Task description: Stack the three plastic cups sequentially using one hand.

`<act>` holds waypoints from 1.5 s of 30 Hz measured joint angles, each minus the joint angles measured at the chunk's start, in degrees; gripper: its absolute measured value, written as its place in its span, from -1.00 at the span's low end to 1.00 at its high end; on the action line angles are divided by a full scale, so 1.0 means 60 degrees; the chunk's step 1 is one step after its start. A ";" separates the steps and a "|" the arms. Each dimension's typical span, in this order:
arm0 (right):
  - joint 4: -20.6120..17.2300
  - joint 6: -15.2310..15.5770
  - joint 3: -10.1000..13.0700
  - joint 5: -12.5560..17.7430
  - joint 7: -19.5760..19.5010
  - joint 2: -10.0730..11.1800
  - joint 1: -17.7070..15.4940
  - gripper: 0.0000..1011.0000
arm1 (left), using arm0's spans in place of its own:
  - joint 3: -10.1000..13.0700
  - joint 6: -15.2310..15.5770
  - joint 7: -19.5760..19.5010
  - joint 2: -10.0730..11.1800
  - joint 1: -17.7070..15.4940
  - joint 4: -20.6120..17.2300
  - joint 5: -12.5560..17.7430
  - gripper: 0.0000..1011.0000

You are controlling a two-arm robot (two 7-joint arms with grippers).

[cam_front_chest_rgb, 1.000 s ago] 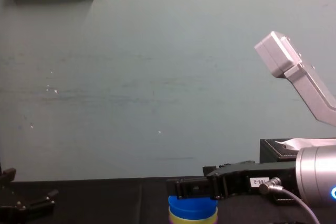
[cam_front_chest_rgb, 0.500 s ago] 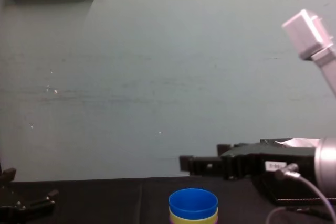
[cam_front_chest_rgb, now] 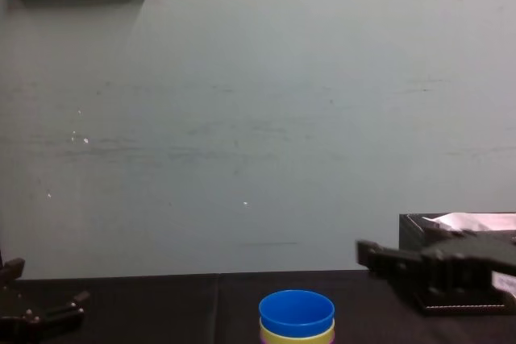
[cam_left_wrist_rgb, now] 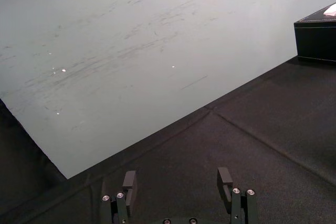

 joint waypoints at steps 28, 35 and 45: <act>0.0644 -0.0606 0.0305 -0.1312 -0.1020 -0.0461 -0.0827 0.98 | 0.0000 0.0000 0.0000 0.0000 0.0000 0.0000 0.0000 0.98; 0.0634 -0.0596 0.0299 -0.1275 -0.1019 -0.0451 -0.0822 0.98 | 0.0000 0.0000 0.0000 0.0000 0.0000 0.0000 0.0000 0.98; 0.0625 -0.0584 0.0290 -0.1258 -0.1015 -0.0443 -0.0814 0.98 | 0.0000 0.0000 0.0000 0.0000 0.0000 0.0000 0.0000 0.98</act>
